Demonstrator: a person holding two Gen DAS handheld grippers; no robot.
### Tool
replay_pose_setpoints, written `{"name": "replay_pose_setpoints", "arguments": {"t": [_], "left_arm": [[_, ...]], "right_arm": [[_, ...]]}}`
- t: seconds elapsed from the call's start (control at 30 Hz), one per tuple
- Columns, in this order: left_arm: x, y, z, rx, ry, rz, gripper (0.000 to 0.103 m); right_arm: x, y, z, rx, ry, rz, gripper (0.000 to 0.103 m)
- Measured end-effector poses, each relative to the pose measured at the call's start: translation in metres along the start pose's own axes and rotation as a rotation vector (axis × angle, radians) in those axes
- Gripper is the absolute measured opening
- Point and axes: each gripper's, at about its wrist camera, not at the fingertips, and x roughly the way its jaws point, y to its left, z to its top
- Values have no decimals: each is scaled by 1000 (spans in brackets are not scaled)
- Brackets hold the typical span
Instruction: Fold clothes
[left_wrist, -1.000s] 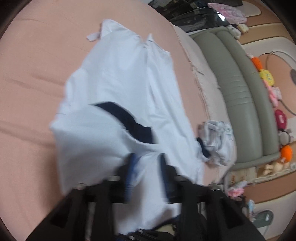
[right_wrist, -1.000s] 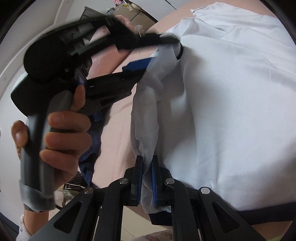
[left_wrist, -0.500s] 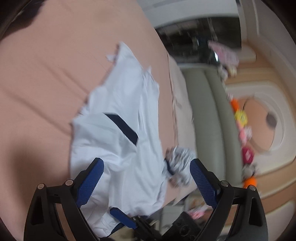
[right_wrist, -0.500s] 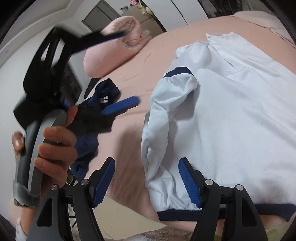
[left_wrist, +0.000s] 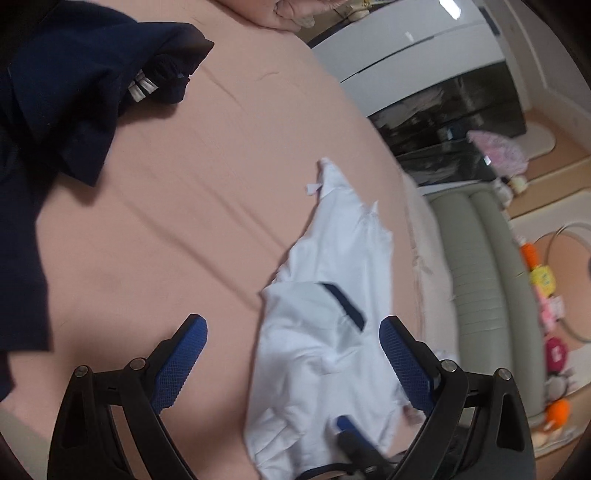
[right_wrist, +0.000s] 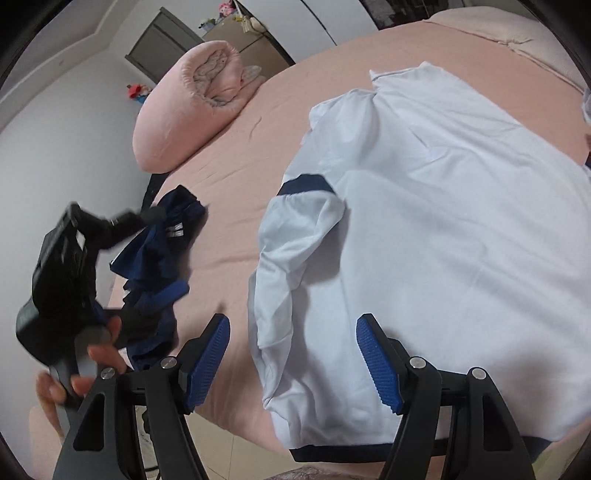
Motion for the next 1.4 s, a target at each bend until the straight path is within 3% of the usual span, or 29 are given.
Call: {"name": "replay_pose_setpoints", "arguments": {"t": [0.13,0.33,0.67,1.1,1.23,1.4], "left_arm": [[10,-6,-11,9,50,4,95],[18,-9,-30,44,90,79,95],[25,-15,-42,175,63,329,95],[44,-32,-56,348,100,439,95],[52,-39,-60,405,100,482,95],[61,-40,-62,436,109,540,95]], "right_arm": [[1,4,9,-4,-9,-38,71],[-7,0,19,-2,-3,-67,71],[-5,-14,42,45,26,-81,71],[28,-42,57,351,135,281,71],[41,-39,65,359,138,292,71],[68,-39,71,390,222,232,71]]}}
